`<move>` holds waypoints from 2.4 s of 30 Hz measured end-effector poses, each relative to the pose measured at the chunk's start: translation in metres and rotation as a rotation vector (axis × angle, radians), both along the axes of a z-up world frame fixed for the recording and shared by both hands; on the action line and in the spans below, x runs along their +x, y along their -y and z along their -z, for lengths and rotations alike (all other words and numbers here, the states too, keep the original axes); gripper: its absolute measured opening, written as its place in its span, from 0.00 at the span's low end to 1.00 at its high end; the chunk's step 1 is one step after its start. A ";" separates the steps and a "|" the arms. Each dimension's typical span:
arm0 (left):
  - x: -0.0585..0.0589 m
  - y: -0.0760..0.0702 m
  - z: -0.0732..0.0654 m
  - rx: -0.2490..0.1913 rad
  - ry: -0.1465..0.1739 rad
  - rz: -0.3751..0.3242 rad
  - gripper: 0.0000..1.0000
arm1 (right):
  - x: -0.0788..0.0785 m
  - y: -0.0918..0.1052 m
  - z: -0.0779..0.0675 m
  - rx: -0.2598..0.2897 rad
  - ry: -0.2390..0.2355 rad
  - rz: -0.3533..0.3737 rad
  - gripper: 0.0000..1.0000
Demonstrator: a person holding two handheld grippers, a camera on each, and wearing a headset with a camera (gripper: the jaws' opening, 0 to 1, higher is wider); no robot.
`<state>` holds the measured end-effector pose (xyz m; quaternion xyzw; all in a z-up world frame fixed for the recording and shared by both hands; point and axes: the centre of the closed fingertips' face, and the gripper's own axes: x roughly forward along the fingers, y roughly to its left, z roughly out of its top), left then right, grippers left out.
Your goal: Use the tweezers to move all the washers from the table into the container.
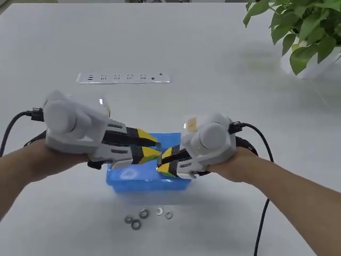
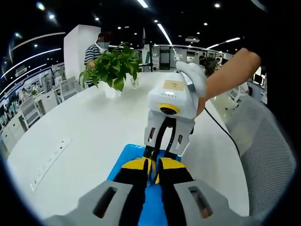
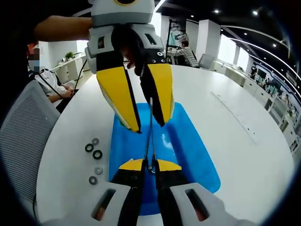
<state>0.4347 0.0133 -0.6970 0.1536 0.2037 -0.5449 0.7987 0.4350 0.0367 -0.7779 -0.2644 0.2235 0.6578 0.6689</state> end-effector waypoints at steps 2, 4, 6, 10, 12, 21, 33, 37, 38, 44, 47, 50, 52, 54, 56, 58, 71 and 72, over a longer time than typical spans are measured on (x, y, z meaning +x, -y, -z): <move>0.000 0.002 -0.001 -0.005 0.001 0.012 0.11 | 0.000 0.000 0.000 -0.001 0.002 -0.005 0.10; -0.001 0.003 -0.001 -0.003 0.001 0.021 0.08 | 0.000 0.000 0.000 -0.004 0.007 -0.009 0.10; -0.001 0.003 -0.001 0.001 0.000 0.027 0.07 | -0.001 0.000 0.000 -0.005 0.011 -0.016 0.10; -0.001 0.005 -0.001 0.005 0.004 0.036 0.07 | 0.000 0.001 0.000 -0.010 0.020 -0.018 0.11; -0.002 0.005 -0.001 0.008 0.007 0.043 0.06 | 0.000 0.001 0.000 -0.013 0.021 -0.018 0.11; -0.001 0.004 -0.003 0.019 0.026 0.045 0.05 | 0.001 0.002 -0.002 -0.012 0.029 -0.014 0.12; -0.001 0.003 -0.013 0.012 0.035 0.038 0.05 | 0.000 0.002 -0.014 -0.003 0.044 -0.008 0.14; -0.005 0.002 -0.016 0.011 0.032 0.039 0.05 | -0.004 0.003 -0.020 -0.004 0.051 -0.009 0.16; -0.005 0.002 -0.016 0.010 0.033 0.039 0.05 | -0.005 0.003 -0.022 -0.002 0.053 -0.006 0.16; -0.008 0.001 -0.023 0.004 0.039 0.034 0.05 | -0.008 0.006 -0.031 0.002 0.061 0.015 0.19; -0.010 0.000 -0.027 0.000 0.039 0.036 0.05 | -0.010 0.010 -0.036 0.004 0.069 0.030 0.21; -0.014 0.000 -0.031 -0.002 0.040 0.039 0.05 | -0.011 0.013 -0.039 0.000 0.072 0.045 0.24; -0.016 0.001 -0.033 -0.004 0.044 0.040 0.05 | -0.012 0.017 -0.043 0.002 0.074 0.064 0.25; -0.018 0.001 -0.035 -0.006 0.045 0.040 0.05 | -0.014 0.021 -0.045 -0.001 0.074 0.081 0.29; -0.019 0.000 -0.038 -0.006 0.047 0.039 0.05 | -0.017 0.025 -0.048 -0.001 0.077 0.092 0.30; -0.021 -0.001 -0.039 -0.006 0.050 0.039 0.05 | -0.019 0.029 -0.050 -0.001 0.078 0.107 0.31; -0.032 -0.007 -0.050 0.000 0.053 0.030 0.05 | -0.030 0.055 -0.057 -0.006 0.063 0.216 0.54; -0.033 -0.007 -0.051 0.001 0.053 0.032 0.05 | -0.032 0.057 -0.056 -0.008 0.057 0.225 0.56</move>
